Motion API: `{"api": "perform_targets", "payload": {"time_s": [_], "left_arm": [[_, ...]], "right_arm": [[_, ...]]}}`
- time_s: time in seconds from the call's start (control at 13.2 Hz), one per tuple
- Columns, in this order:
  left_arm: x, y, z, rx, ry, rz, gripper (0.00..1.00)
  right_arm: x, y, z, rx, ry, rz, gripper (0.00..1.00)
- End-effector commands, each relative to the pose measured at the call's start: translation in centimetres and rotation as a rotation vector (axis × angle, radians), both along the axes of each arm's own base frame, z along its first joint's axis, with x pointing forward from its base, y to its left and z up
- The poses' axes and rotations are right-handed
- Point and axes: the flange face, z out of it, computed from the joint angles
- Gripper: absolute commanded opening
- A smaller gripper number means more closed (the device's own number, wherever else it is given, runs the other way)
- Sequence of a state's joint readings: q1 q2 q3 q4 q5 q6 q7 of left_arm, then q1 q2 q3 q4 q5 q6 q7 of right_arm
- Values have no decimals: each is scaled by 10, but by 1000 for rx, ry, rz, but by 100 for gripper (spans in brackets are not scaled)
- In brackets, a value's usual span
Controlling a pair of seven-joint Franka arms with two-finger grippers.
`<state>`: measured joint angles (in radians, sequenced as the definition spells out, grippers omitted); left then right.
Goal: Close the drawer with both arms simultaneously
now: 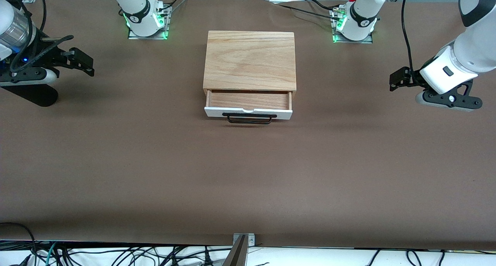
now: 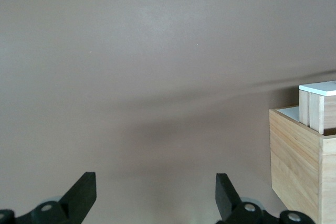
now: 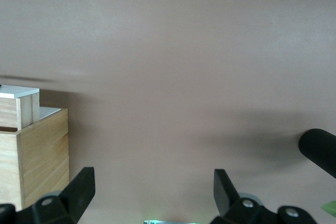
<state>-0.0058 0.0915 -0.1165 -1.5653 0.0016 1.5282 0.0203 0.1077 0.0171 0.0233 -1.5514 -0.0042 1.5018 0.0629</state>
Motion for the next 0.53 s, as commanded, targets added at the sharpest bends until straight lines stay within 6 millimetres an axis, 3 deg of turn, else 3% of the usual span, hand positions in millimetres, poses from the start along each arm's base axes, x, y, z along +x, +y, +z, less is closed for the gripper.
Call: {"api": "perform_targets", "payload": {"time_s": [0.0,0.46], "left_arm": [[4,0,5,-21,-8,5,100],[4,1,5,-22,-8,6,100]], "right_arm": [[-10,2,4,0,7,-8,100],[-8,1,2,3,10,-10,100]]}}
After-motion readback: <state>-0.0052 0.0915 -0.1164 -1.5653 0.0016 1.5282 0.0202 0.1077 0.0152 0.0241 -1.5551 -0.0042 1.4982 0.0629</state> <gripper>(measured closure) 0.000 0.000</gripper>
